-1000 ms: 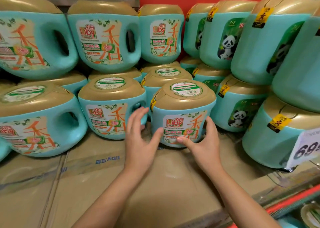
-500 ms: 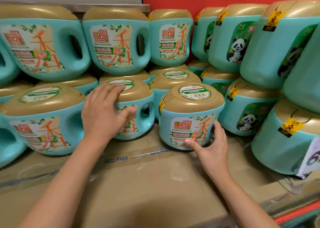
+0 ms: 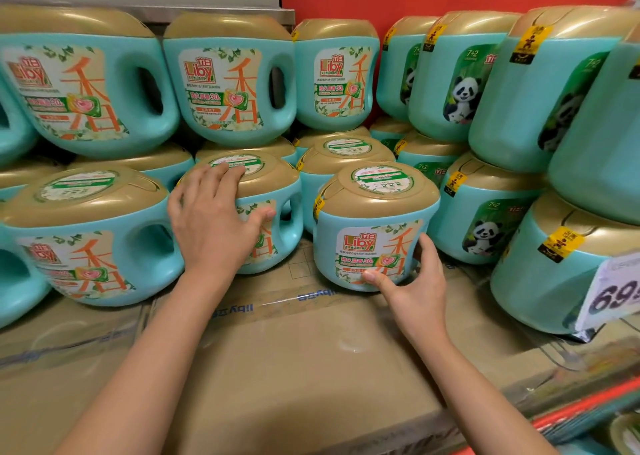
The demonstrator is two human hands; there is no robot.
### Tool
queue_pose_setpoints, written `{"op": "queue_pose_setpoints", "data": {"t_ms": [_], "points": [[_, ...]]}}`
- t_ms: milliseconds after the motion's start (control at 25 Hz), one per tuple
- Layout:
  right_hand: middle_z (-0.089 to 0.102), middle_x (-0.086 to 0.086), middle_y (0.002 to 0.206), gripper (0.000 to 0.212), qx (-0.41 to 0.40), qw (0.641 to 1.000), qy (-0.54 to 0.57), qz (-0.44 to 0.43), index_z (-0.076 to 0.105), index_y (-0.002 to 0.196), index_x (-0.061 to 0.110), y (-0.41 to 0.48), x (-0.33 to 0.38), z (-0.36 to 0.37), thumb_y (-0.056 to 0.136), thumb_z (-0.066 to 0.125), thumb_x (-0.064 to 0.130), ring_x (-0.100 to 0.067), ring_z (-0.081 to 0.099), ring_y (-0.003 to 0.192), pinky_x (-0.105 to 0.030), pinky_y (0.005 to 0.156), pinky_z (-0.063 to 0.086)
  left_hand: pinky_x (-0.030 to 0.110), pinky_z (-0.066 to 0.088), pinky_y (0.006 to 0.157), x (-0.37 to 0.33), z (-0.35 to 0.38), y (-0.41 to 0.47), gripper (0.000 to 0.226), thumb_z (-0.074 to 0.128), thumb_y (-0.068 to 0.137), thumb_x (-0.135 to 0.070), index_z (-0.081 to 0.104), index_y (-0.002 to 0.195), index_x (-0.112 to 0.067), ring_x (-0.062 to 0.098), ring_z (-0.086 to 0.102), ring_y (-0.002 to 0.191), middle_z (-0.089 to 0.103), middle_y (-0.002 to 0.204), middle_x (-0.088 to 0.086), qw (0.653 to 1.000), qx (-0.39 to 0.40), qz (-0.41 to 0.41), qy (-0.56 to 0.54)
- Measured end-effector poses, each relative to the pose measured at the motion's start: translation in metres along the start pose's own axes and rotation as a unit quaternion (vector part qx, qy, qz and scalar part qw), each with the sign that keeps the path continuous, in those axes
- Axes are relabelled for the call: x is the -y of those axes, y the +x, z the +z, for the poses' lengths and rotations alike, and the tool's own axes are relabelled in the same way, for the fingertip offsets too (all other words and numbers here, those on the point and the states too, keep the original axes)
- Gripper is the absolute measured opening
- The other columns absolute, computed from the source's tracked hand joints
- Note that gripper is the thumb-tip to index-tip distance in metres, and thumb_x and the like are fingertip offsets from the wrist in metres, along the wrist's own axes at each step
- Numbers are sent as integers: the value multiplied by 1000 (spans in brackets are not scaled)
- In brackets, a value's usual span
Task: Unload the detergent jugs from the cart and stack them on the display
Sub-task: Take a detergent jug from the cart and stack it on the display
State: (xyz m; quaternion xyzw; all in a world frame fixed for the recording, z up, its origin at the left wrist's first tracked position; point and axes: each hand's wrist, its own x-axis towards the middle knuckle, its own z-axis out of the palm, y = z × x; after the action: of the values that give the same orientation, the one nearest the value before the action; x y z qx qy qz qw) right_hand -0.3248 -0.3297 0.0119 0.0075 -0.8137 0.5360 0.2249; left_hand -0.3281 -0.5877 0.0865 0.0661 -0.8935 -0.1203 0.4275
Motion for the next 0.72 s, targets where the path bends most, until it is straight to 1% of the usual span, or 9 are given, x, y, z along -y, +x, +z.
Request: {"op": "queue_pose_setpoints", "data": {"t_ms": [80, 160, 240, 280, 360, 400, 440, 560, 720], "points": [[49, 9, 129, 94, 6, 1000, -7, -1, 41, 139, 19, -2, 0, -1, 60, 89, 33, -7, 41, 120, -28, 102, 37, 47, 26, 112, -1, -6, -4, 57, 78, 74, -35, 62, 124, -12, 30, 44, 132, 56, 134, 9, 995, 12, -13, -95], [46, 7, 130, 95, 11, 1000, -21, -5, 39, 141, 19, -5, 2, -3, 62, 88, 37, -8, 35, 122, -26, 102, 32, 38, 29, 113, -1, -17, -16, 44, 72, 79, -20, 63, 121, -9, 26, 44, 131, 54, 135, 9, 977, -22, -43, -209], [47, 1, 135, 93, 13, 999, -37, 3, 38, 142, 16, -9, 6, -7, 65, 86, 36, -14, 36, 126, -29, 105, 33, 25, 35, 108, -1, -32, -38, 33, 67, 84, -8, 64, 117, -11, 12, 49, 124, 56, 130, 3, 956, -44, -88, -277], [49, -2, 134, 86, 5, 999, -39, 9, 41, 140, 14, -14, 8, -11, 69, 85, 33, -15, 41, 124, -31, 105, 36, 21, 39, 104, -2, -38, -51, 31, 65, 86, -4, 64, 115, -14, 5, 53, 116, 59, 123, -1, 940, -29, -116, -320], [60, -5, 117, 52, -46, 999, 10, 18, 53, 126, 12, -33, 16, -20, 80, 77, 19, -10, 55, 100, -34, 95, 45, 18, 49, 94, -8, -53, -80, 27, 62, 89, 1, 64, 110, -16, -4, 61, 98, 66, 107, -2, 882, 44, -183, -431], [63, -3, 102, 34, -76, 995, 62, 21, 58, 116, 15, -49, 20, -27, 85, 71, 11, -6, 57, 86, -34, 86, 49, 17, 51, 89, -11, -60, -94, 25, 61, 90, 3, 64, 105, -16, -3, 63, 92, 68, 101, 1, 852, 83, -208, -474], [63, 0, 90, 25, -109, 988, 104, 25, 60, 108, 19, -72, 23, -36, 88, 66, 5, -4, 57, 77, -31, 78, 50, 16, 52, 85, -14, -67, -111, 24, 60, 90, 3, 65, 101, -17, 1, 65, 87, 69, 96, 4, 827, 120, -228, -499], [68, 0, 77, 27, -175, 972, 152, 31, 63, 99, 28, -150, 25, -72, 93, 58, 2, -5, 61, 70, -16, 67, 50, 10, 50, 76, -26, -89, -160, 24, 62, 89, -1, 68, 93, -25, 7, 66, 84, 72, 90, 5, 772, 201, -268, -540], [69, 1, 68, 25, -216, 953, 180, 113, 65, 91, 20, -248, 17, -134, 93, 55, -3, -4, 57, 59, -11, 56, 46, 8, 50, 70, -56, -124, -219, 26, 64, 88, -4, 73, 87, -28, 4, 67, 82, 74, 87, 2, 730, 286, -251, -568]]}}
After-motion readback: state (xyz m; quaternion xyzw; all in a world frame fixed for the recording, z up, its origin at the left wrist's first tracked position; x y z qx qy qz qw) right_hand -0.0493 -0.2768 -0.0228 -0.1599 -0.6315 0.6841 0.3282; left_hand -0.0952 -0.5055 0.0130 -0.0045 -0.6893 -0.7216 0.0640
